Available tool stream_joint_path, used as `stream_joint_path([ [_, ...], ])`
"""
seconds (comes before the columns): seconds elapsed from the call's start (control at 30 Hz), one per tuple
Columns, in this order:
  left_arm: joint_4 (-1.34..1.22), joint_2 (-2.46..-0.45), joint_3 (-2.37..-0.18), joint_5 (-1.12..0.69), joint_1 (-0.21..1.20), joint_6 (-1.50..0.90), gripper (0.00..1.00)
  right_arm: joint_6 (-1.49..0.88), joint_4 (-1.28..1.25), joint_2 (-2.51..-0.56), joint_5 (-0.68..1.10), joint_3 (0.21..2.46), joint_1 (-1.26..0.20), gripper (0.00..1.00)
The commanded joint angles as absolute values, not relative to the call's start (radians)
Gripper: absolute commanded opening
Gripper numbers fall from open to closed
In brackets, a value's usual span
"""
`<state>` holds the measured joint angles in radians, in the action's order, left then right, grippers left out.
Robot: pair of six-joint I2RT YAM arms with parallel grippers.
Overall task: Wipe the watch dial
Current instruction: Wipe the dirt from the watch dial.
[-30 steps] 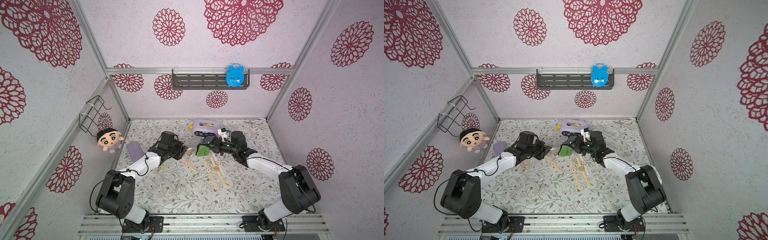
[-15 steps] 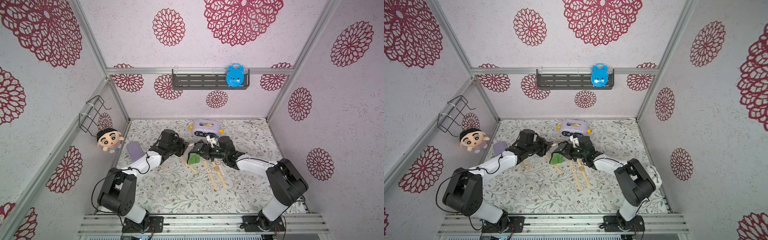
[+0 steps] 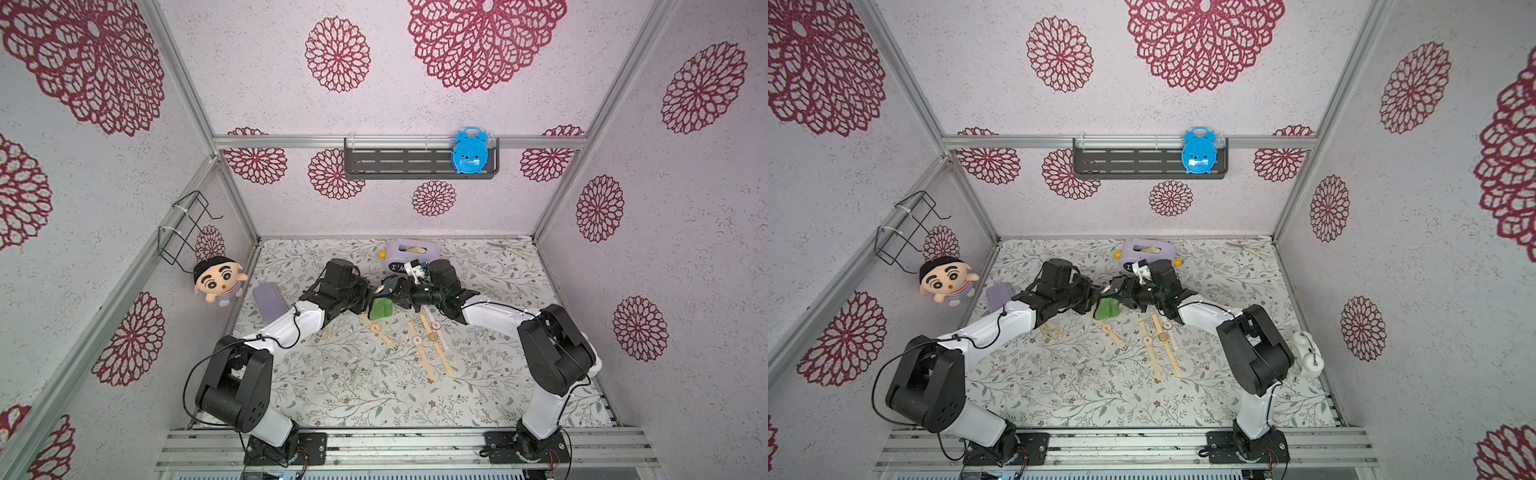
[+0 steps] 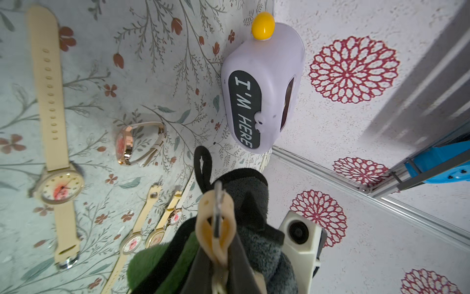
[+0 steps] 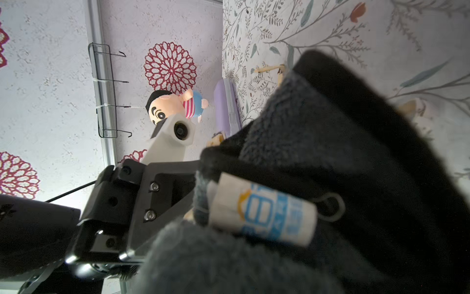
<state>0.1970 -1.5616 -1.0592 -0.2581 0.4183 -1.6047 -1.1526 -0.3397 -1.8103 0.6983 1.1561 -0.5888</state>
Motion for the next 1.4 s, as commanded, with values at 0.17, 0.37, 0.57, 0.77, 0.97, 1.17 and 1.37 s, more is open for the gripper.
stream_joint_path([
  [0.17, 0.667, -1.597, -1.115, -0.333, 0.499, -1.343, 0.00, -1.155, -0.449, -1.802, 0.670, 1.342, -0.555, 0.00],
  [0.37, 0.665, -1.593, -1.083, -0.321, 0.503, -1.332, 0.00, -1.207, -0.480, -1.793, 0.677, 1.382, -0.519, 0.00],
  [0.57, 0.652, -1.587, -1.088, -0.333, 0.492, -1.361, 0.00, -1.206, -0.465, -1.760, 0.689, 1.383, -0.467, 0.00],
  [0.77, 0.510, -1.543, -1.061, -0.418, 0.432, -1.509, 0.00, -1.094, -0.357, -1.691, 0.690, 1.283, -0.455, 0.00],
  [0.97, 0.365, -1.517, -1.028, -0.478, 0.377, -1.636, 0.00, -1.012, -0.299, -1.614, 0.670, 1.120, -0.461, 0.00],
  [1.17, 0.359, -1.536, -1.061, -0.489, 0.353, -1.633, 0.00, -0.995, -0.299, -1.567, 0.662, 1.002, -0.503, 0.00],
  [1.37, 0.330, -1.561, -1.073, -0.489, 0.356, -1.644, 0.00, -1.005, -0.318, -1.575, 0.644, 0.967, -0.570, 0.00],
])
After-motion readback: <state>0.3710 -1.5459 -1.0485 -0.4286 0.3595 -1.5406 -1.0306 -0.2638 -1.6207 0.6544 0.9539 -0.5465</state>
